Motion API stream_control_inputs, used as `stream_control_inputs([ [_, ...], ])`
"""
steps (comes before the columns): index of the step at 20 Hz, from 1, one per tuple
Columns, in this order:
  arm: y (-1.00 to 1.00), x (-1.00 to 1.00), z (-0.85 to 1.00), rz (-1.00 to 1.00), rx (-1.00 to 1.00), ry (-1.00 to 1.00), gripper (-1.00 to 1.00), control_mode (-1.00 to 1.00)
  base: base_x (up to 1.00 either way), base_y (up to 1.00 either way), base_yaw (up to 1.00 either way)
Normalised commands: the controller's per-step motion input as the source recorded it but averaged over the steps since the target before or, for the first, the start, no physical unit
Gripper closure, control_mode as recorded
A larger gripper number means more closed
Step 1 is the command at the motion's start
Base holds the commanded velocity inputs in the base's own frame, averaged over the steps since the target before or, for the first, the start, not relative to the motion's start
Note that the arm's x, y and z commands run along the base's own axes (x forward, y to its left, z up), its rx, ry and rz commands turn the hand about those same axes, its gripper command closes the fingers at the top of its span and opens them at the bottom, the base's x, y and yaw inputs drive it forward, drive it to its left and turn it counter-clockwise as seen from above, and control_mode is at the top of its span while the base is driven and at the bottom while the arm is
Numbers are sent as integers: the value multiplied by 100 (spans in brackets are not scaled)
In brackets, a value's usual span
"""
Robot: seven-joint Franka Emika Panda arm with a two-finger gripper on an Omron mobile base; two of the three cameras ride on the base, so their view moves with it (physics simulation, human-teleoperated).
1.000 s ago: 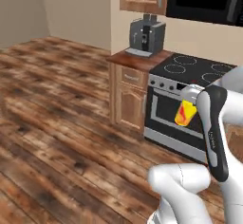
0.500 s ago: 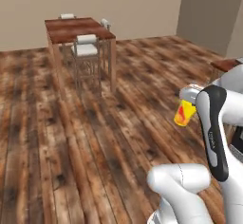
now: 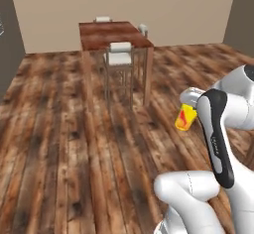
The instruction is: Place the pitcher and cup on the dining counter for serving.
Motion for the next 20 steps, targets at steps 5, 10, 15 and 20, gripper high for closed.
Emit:
stream_control_inputs([
  [5, 0, 0, 0, 0, 0, 0, 100, 100, 100, -37, 2],
  [10, 0, 0, 0, 0, 0, 0, 100, 100, 100, -14, 2],
  [15, 0, 0, 0, 0, 0, 0, 100, 100, 100, -40, 0],
  [20, 0, 0, 0, 0, 0, 0, 100, 100, 100, -99, 0],
])
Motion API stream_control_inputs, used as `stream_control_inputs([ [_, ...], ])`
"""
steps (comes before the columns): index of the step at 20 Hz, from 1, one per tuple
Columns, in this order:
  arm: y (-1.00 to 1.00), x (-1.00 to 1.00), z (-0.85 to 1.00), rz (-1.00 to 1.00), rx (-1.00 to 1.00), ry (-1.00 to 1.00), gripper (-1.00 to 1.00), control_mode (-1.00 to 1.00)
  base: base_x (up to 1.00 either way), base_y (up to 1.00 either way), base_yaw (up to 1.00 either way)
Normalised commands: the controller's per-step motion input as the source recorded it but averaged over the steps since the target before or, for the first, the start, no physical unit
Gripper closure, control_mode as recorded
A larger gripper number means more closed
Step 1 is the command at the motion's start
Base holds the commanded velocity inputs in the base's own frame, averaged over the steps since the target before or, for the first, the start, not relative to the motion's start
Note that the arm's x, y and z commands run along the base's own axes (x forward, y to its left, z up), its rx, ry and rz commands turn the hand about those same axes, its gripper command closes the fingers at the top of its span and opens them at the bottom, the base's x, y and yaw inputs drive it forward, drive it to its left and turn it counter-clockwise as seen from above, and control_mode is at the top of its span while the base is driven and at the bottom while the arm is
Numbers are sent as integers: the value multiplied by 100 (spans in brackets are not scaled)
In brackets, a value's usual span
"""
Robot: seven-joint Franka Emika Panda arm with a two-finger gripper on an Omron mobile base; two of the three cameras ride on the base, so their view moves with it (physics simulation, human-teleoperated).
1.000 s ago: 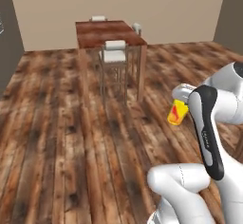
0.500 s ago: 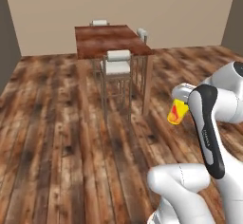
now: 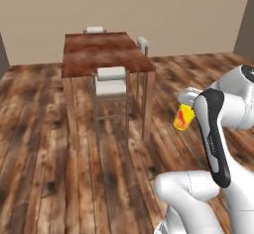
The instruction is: Place the pitcher and cup on the dining counter for serving.
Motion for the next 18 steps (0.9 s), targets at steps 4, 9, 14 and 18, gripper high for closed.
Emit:
stream_control_inputs([
  [4, 0, 0, 0, 0, 0, 0, 100, 100, 100, -100, 0],
  [9, 0, 0, 0, 0, 0, 0, 100, 100, 100, -69, 1],
  [14, 0, 0, 0, 0, 0, 0, 100, 100, 100, -45, 3],
  [18, 0, 0, 0, 0, 0, 0, 100, 100, 100, -16, 5],
])
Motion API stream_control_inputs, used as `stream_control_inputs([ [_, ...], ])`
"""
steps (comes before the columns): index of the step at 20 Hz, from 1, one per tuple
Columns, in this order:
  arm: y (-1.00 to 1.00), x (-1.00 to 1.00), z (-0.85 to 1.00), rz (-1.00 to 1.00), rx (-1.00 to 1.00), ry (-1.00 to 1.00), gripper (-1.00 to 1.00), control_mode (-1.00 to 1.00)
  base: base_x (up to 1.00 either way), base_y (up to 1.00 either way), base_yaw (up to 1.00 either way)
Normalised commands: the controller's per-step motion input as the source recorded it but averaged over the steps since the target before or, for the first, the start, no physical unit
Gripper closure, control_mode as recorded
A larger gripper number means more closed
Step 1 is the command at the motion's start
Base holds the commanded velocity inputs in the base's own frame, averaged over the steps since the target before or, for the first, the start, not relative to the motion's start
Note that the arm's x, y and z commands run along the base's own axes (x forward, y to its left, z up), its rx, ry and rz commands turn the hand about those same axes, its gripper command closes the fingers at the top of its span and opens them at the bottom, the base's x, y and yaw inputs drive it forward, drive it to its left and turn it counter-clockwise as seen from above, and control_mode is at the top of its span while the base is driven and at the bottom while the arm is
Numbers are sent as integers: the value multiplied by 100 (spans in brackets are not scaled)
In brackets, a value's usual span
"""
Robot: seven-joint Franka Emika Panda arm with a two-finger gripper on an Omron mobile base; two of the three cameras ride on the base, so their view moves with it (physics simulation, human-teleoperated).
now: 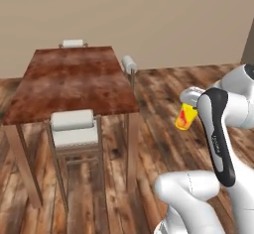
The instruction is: Place the pitcher and cup on the dining counter for serving.
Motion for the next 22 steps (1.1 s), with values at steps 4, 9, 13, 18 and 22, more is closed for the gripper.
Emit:
stream_control_inputs([
  [4, 0, 0, 0, 0, 0, 0, 100, 100, 100, 0, 10],
  [9, 0, 0, 0, 0, 0, 0, 100, 100, 100, 0, 15],
  [13, 0, 0, 0, 0, 0, 0, 100, 100, 97, 0, 14],
  [18, 0, 0, 0, 0, 0, 0, 100, 100, 50, 34, 8],
  [22, 48, 51, 0, 1, -17, -2, 100, -100, 15, 15, 1],
])
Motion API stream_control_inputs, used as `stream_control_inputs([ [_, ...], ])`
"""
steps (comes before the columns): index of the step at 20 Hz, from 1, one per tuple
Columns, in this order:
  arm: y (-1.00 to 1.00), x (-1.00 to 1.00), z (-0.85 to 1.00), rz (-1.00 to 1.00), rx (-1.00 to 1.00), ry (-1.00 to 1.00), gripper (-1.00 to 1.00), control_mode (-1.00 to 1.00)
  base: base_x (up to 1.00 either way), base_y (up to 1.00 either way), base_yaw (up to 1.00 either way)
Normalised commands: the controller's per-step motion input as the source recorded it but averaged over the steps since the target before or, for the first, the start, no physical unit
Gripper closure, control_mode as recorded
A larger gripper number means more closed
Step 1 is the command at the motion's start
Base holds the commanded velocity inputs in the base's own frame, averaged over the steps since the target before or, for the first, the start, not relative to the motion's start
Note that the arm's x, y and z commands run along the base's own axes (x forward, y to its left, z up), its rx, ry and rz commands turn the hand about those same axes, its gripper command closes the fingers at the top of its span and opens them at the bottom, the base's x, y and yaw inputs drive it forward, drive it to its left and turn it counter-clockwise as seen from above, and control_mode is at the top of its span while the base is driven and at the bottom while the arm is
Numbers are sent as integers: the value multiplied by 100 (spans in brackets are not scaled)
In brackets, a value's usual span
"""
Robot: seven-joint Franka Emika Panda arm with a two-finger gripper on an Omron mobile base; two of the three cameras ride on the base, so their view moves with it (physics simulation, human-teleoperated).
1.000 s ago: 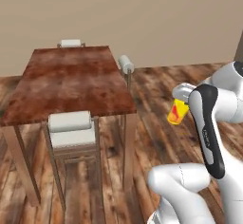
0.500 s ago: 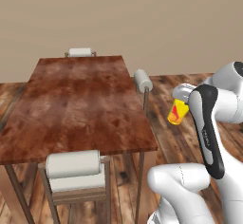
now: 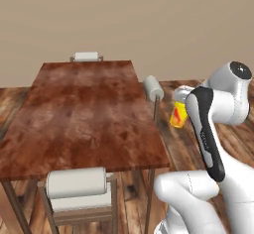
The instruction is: Place the pitcher and cup on the dining counter for serving.
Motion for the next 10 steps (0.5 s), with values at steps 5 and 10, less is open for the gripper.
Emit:
stream_control_inputs([
  [5, 68, 82, 0, 0, -20, 0, 100, -100, 0, 0, 0],
  [10, 74, 100, -10, -1, -12, 3, 100, -100, 0, 0, 0],
])
